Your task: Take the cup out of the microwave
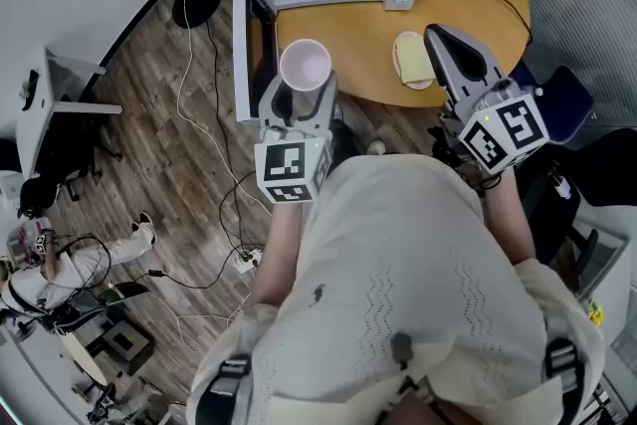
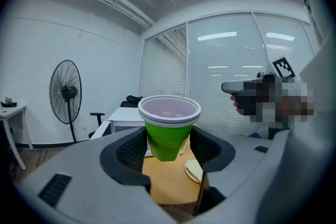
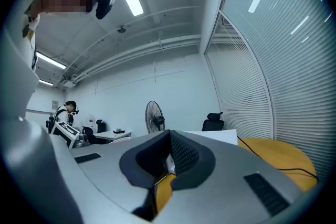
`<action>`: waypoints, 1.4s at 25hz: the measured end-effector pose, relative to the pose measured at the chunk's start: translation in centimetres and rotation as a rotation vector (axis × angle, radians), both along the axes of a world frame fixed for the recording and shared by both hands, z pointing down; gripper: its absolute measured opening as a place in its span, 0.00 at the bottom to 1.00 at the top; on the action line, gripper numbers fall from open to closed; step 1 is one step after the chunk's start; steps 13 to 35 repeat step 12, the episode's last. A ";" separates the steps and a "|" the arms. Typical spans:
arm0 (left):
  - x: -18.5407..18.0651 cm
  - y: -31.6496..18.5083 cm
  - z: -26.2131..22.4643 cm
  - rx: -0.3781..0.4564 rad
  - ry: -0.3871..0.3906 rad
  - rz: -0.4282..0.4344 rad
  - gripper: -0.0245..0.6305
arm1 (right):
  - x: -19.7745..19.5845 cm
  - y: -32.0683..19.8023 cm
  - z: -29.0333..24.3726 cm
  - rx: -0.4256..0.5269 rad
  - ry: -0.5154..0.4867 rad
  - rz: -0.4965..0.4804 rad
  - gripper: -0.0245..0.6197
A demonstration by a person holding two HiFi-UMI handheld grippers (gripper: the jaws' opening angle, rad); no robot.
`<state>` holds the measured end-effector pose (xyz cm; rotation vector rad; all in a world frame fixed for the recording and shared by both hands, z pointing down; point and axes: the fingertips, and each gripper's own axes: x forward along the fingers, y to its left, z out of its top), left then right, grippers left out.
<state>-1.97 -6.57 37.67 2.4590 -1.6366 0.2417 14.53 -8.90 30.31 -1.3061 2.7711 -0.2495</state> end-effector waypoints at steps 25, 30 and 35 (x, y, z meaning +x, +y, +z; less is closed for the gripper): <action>0.1 -1.1 1.3 -0.023 -0.011 -0.021 0.47 | 0.5 -1.3 1.1 -0.018 0.005 -0.003 0.05; 0.1 -1.1 1.3 -0.023 -0.011 -0.021 0.47 | 0.5 -1.3 1.1 -0.018 0.005 -0.003 0.05; 0.1 -1.1 1.3 -0.023 -0.011 -0.021 0.47 | 0.5 -1.3 1.1 -0.018 0.005 -0.003 0.05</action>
